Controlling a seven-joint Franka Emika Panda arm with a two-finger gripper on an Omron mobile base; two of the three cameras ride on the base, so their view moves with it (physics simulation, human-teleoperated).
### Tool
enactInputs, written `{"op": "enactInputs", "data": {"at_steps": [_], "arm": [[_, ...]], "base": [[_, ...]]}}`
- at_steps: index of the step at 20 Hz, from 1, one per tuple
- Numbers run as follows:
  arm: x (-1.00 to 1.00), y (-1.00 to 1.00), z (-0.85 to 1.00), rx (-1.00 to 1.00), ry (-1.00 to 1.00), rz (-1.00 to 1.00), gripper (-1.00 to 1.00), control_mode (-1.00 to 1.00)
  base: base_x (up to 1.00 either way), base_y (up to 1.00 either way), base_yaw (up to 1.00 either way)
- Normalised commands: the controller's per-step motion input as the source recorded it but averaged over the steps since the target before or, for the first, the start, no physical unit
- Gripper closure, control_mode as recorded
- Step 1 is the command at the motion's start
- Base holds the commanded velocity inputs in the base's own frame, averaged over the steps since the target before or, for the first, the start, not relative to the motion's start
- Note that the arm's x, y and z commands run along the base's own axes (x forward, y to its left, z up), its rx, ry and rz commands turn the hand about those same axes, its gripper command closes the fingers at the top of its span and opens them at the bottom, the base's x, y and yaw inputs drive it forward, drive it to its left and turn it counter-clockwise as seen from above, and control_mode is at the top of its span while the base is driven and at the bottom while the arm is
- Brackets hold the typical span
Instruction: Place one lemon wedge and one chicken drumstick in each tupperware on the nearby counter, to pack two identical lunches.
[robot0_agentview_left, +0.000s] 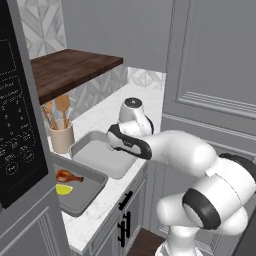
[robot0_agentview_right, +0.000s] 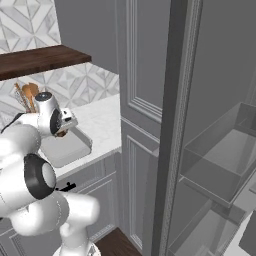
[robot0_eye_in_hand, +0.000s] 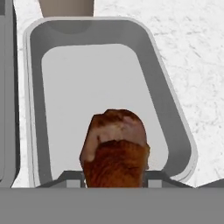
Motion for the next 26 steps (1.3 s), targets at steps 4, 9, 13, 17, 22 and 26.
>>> {"op": "enactInputs", "data": {"at_steps": [4, 9, 13, 17, 22, 26], "arm": [[0.10, 0.17, -0.40, 0.00, -0.11, 0.06, 1.00, -1.00], [0.50, 0.46, -0.25, -0.01, -0.07, 0.08, 1.00, -1.00], [0.52, 0.38, 0.00, -0.06, 0.14, 0.04, 1.00, -1.00], [0.38, 0.10, 0.01, -0.05, 0.24, 0.00, 1.00, -1.00], [0.30, 0.00, -0.11, 0.00, 0.10, 0.00, 1.00, -1.00], [0.13, 0.00, -0.55, 0.00, -0.05, 0.00, 1.00, -1.00]], "base": [[0.00, 0.00, 0.00], [0.00, 0.00, 0.00], [0.00, 0.00, 0.00], [0.00, 0.00, 0.00], [0.00, 0.00, 0.00], [0.00, 0.00, 0.00]]}}
